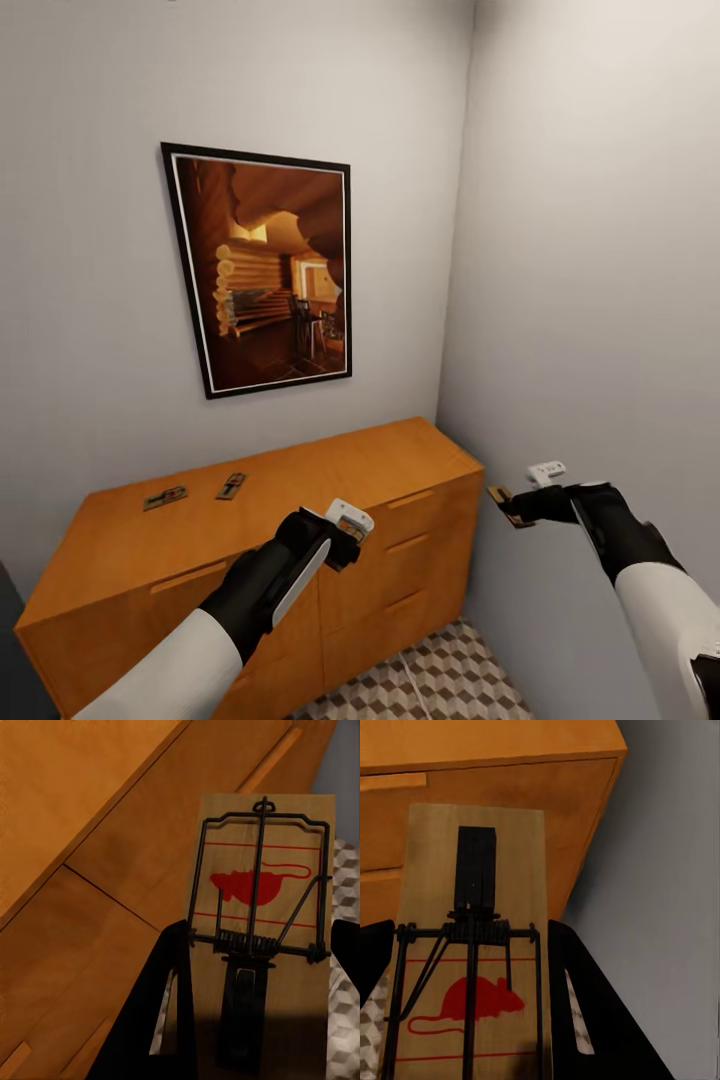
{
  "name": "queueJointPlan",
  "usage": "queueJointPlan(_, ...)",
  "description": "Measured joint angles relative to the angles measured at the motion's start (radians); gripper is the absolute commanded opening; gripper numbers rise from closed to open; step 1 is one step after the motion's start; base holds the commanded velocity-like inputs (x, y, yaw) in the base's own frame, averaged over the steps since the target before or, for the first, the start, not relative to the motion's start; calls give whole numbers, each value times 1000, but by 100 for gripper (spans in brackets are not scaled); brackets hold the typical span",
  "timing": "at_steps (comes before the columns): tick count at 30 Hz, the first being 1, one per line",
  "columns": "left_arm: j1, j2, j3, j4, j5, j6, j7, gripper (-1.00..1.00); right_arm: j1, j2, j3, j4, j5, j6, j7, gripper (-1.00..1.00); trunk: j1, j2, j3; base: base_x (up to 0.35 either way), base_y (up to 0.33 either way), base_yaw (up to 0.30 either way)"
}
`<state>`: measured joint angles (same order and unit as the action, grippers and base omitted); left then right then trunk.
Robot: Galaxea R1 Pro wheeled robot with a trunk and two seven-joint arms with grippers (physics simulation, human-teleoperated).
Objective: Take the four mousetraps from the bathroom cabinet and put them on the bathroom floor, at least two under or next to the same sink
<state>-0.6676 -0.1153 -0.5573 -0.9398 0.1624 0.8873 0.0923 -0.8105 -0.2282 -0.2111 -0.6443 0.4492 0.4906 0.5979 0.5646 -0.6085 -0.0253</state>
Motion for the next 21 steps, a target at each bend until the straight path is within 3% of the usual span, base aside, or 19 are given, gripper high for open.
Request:
queueJointPlan(3,0,-2,-16,-1,3,0,-1,-100,0,1,40,3,-3,0,-1,-100,-11,21,9,0,0,0)
queueJointPlan(7,0,-7,-67,-1,3,-1,-3,-100,-1,2,49,5,-6,-1,0,-100,-27,48,20,0,0,0)
queueJointPlan(12,0,-4,-84,5,7,-4,-8,-100,-1,7,52,35,-7,-3,-1,-100,-46,83,36,0,0,0)
queueJointPlan(15,2,-4,-85,60,10,-16,-10,-100,-1,29,53,94,-5,-43,-6,-100,-57,104,45,0,0,0)
queueJointPlan(19,3,-1,-83,186,50,-116,-11,-100,-1,39,55,199,-6,-143,-61,-100,-73,132,58,0,0,0)
queueJointPlan(21,4,0,-81,319,115,-243,-10,-100,0,45,56,294,-4,-215,-103,-100,-80,146,64,0,0,0)
